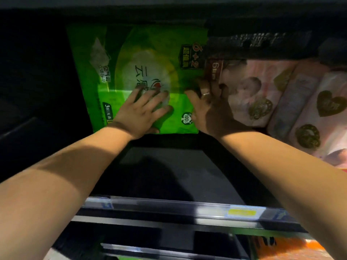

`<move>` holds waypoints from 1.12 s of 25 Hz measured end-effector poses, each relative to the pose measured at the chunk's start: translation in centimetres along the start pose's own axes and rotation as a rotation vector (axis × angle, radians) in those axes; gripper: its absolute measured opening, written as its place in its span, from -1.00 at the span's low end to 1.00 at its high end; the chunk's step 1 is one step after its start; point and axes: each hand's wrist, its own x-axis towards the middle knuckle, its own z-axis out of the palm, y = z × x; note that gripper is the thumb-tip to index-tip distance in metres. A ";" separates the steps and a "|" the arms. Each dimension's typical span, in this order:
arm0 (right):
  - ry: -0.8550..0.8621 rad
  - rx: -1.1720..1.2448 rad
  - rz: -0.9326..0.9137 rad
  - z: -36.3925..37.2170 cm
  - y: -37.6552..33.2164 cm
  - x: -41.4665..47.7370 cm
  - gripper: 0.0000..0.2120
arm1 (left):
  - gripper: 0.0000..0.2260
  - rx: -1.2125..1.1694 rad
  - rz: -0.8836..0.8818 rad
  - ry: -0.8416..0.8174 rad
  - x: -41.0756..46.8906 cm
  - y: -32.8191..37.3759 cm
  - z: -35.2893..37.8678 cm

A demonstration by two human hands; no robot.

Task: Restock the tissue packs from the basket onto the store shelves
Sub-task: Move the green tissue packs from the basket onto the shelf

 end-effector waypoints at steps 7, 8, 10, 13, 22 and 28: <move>-0.140 -0.249 -0.268 1.5 -3.9 -0.8 -0.49 | -0.15 0.006 -0.300 -0.259 -4.1 -2.0 -2.1; -0.135 -0.263 -0.252 1.6 -4.3 -0.7 -0.53 | -0.19 0.025 -0.350 -0.333 -4.3 -2.1 -2.3; -0.112 -0.262 -0.241 2.2 -5.1 -0.4 -0.57 | -0.24 -0.007 -0.477 -0.458 -4.6 -2.2 -2.2; -0.139 -0.286 -0.226 2.5 -5.6 0.4 -0.54 | -0.42 -0.100 -0.536 -0.509 -4.4 -2.0 -1.2; -0.221 -0.297 -0.144 4.0 -6.3 2.2 -0.56 | -0.19 -0.268 -0.516 -0.688 -4.3 -2.6 0.8; -0.427 -0.211 -0.013 3.5 -7.6 1.3 -0.40 | -0.13 -0.473 -0.542 -0.757 -3.9 -3.0 -1.2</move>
